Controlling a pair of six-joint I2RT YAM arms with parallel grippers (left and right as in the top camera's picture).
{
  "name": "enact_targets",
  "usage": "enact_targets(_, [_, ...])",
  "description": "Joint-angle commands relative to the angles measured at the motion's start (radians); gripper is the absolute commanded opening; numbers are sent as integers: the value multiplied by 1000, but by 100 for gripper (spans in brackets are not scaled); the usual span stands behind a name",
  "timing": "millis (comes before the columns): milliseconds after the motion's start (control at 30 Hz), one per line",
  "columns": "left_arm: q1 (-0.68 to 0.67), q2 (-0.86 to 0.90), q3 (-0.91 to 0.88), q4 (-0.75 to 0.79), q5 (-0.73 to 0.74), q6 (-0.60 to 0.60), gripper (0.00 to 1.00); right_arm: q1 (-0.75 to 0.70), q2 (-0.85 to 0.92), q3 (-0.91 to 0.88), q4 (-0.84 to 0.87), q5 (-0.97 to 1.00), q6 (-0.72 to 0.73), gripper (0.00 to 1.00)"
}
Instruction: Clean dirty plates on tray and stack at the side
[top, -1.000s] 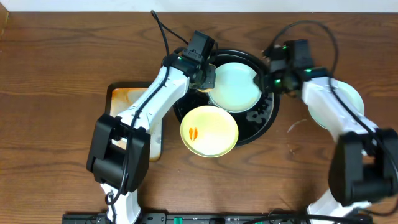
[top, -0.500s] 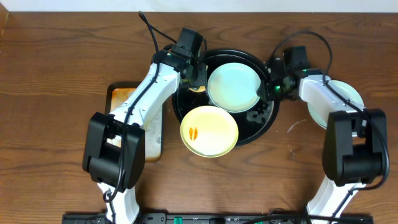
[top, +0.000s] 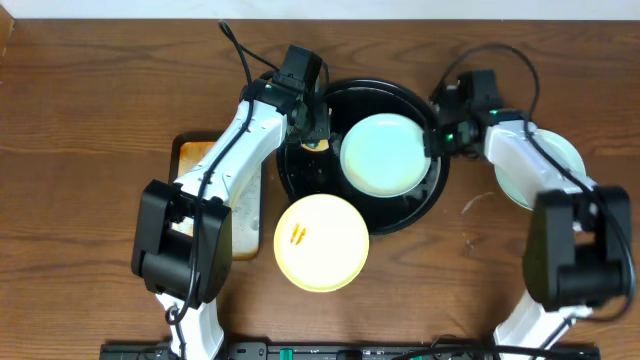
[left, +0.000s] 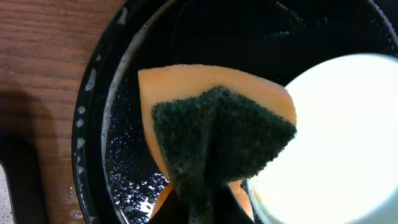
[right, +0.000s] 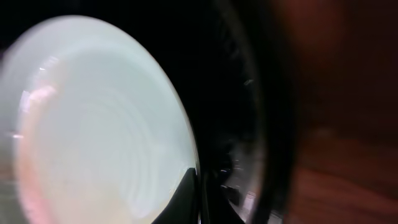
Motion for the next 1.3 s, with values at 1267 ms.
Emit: enact_targets(1267, [5, -7, 18, 8, 12, -1, 15, 32, 2, 32, -159, 112, 317, 31])
